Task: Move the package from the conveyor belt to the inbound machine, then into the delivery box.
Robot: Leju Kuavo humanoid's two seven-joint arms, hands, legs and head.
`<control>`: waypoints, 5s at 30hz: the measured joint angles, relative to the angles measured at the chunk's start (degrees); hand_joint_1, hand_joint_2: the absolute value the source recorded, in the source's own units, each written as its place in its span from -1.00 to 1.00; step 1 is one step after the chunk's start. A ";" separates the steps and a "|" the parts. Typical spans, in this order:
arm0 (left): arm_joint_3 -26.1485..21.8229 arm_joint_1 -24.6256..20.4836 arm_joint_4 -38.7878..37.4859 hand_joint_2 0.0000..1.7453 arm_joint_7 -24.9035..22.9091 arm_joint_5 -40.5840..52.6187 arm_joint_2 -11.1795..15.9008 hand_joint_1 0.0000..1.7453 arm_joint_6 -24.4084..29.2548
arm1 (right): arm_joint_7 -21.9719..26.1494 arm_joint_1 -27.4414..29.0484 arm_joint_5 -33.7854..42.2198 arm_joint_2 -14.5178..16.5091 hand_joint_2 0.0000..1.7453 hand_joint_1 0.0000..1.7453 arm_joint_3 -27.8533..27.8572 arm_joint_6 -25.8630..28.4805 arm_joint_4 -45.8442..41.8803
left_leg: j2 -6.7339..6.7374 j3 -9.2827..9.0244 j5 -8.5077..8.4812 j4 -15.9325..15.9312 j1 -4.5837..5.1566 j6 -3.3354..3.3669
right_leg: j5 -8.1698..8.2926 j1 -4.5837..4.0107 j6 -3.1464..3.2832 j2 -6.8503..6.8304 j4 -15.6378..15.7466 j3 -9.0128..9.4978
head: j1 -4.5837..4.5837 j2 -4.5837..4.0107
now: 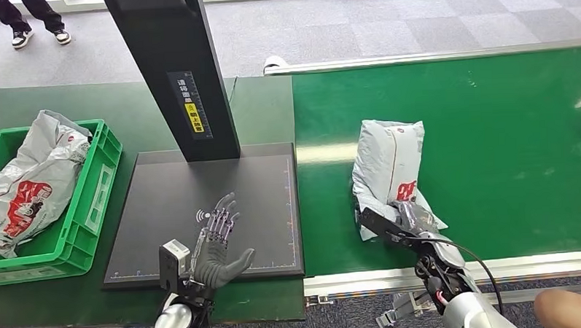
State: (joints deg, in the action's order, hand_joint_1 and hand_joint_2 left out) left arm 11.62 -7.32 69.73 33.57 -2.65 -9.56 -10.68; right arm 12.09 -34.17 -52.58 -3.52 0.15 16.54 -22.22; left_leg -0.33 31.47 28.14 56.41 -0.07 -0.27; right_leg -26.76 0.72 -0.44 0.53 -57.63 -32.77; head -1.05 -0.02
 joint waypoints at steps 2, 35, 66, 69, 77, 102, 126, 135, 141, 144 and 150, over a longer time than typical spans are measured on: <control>-0.11 0.11 1.22 1.00 0.20 0.16 0.17 -1.00 1.07 | 3.16 0.19 2.71 0.45 1.00 1.00 1.56 -0.04 -0.19 | 0.00 0.02 0.00 0.00 0.00 0.00 | 0.00 0.00 0.00 0.00 0.00 -0.01 | 0.00 0.00; -11.90 -2.40 19.09 1.00 0.56 9.38 6.72 -1.00 9.76 | 12.31 14.86 23.33 1.27 1.00 1.00 -4.66 -14.07 -56.67 | 0.00 0.17 -0.03 -0.01 -0.01 0.00 | 0.00 -0.01 0.00 -0.06 -0.04 -0.13 | 0.01 0.00; -18.49 -7.46 11.30 1.00 -0.63 8.06 8.41 -1.00 9.31 | 8.93 -10.28 31.59 10.82 1.00 1.00 -27.74 -26.00 -30.21 | -0.01 0.18 -0.07 -0.02 -0.07 -0.03 | 0.01 -0.08 0.03 -0.06 -0.07 -0.19 | 0.01 0.00; -18.41 -8.64 10.34 1.00 -0.96 8.19 8.34 -1.00 9.31 | 8.75 -11.68 32.24 13.13 1.00 1.00 -29.01 -26.12 -27.46 | 0.02 0.18 -0.08 -0.02 -0.09 -0.04 | 0.02 -0.10 0.03 -0.02 -0.08 -0.19 | 0.01 0.00; -18.39 -8.96 9.54 1.00 -1.11 8.25 8.19 -1.00 9.32 | 8.65 -12.99 32.99 16.78 1.00 1.00 -30.91 -26.51 -22.98 | 0.01 0.20 -0.08 -0.02 -0.08 -0.04 | 0.01 -0.10 0.03 -0.02 -0.07 -0.20 | 0.01 0.00; -18.52 -6.91 9.66 1.00 -1.86 9.80 7.43 -1.00 8.99 | 10.53 -13.88 42.45 21.16 1.00 -1.00 -32.62 -31.68 -11.51 | 0.01 0.19 -0.08 -0.01 -0.09 -0.04 | 0.01 -0.11 0.03 -0.02 -0.07 -0.19 | 0.02 0.00; -18.52 -7.65 10.57 1.00 -2.46 14.80 7.60 -1.00 12.11 | 12.93 -11.02 57.44 18.19 1.00 -1.00 -22.35 -37.01 -13.53 | 0.01 0.14 -0.08 -0.01 -0.09 -0.04 | 0.02 -0.11 0.03 -0.02 -0.07 -0.18 | 0.01 0.00; -16.55 -8.37 12.14 1.00 -1.86 16.63 7.73 -1.00 10.91 | 14.88 -8.09 59.68 14.98 1.00 -1.00 -18.85 -36.78 -16.37 | 0.02 0.14 -0.08 -0.01 -0.09 -0.04 | 0.02 -0.11 0.03 -0.01 -0.06 -0.18 | 0.02 0.00; -15.48 -8.82 12.69 1.00 -1.68 17.19 8.19 -1.00 9.28 | 15.42 -7.20 60.31 13.77 1.00 -1.00 -17.96 -36.48 -17.76 | 0.01 0.12 -0.08 0.00 -0.09 -0.04 | 0.02 -0.11 0.03 -0.02 -0.06 -0.20 | 0.01 0.00; -13.44 -9.19 13.55 1.00 -2.59 19.29 8.90 -1.00 5.57 | 16.35 -5.28 61.82 12.62 1.00 -1.00 -16.80 -36.06 -20.09 | -0.01 0.12 -0.08 0.00 -0.09 -0.04 | 0.02 -0.11 0.03 -0.04 -0.05 -0.19 | 0.01 0.00; -6.45 -11.30 13.95 1.00 -7.32 23.86 11.43 -1.00 0.74 | 17.68 1.58 64.20 9.70 1.00 -1.00 -14.12 -35.89 -27.41 | 0.03 0.16 -0.06 0.00 -0.05 -0.02 | 0.02 -0.04 0.03 0.00 -0.04 -0.18 | 0.02 0.00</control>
State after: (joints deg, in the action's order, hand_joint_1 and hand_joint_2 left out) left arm 5.17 -18.62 83.67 26.25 21.21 1.86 -9.94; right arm 29.77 -32.59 11.63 6.18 -13.97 -19.35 -49.63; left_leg -0.30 31.63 28.08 56.41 -0.12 -0.29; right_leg -26.74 0.67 -0.42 0.54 -57.67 -32.95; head -1.03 -0.02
